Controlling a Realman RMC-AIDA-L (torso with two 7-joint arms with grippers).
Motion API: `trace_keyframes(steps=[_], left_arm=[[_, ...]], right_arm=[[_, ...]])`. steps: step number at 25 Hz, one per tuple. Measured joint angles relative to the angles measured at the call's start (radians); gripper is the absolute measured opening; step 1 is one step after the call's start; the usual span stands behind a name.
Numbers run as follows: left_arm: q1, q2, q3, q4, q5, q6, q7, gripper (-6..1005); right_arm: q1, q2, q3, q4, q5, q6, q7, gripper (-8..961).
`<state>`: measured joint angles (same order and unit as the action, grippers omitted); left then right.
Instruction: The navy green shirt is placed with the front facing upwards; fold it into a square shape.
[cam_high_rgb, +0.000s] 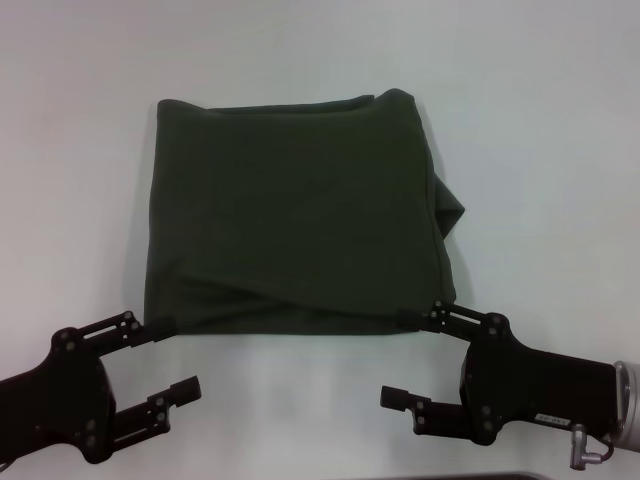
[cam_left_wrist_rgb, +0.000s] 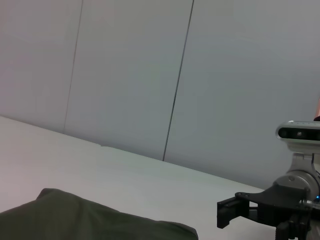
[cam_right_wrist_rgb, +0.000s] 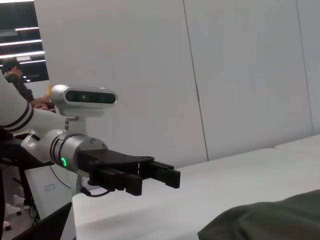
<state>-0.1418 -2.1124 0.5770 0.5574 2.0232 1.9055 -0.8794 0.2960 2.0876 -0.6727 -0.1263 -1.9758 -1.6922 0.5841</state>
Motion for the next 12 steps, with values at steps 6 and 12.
trace_keyframes(steps=[6,12], left_arm=[[0.0,-0.002,0.001,0.001,0.0,0.002,0.0,643],[0.0,-0.004,0.004,0.002,0.0,0.003,0.0,642]], right_arm=[[-0.001,0.0,0.001,0.0,0.0,0.001,-0.002,824],[0.0,0.0,0.001,0.001,-0.001,0.002,-0.001,824]])
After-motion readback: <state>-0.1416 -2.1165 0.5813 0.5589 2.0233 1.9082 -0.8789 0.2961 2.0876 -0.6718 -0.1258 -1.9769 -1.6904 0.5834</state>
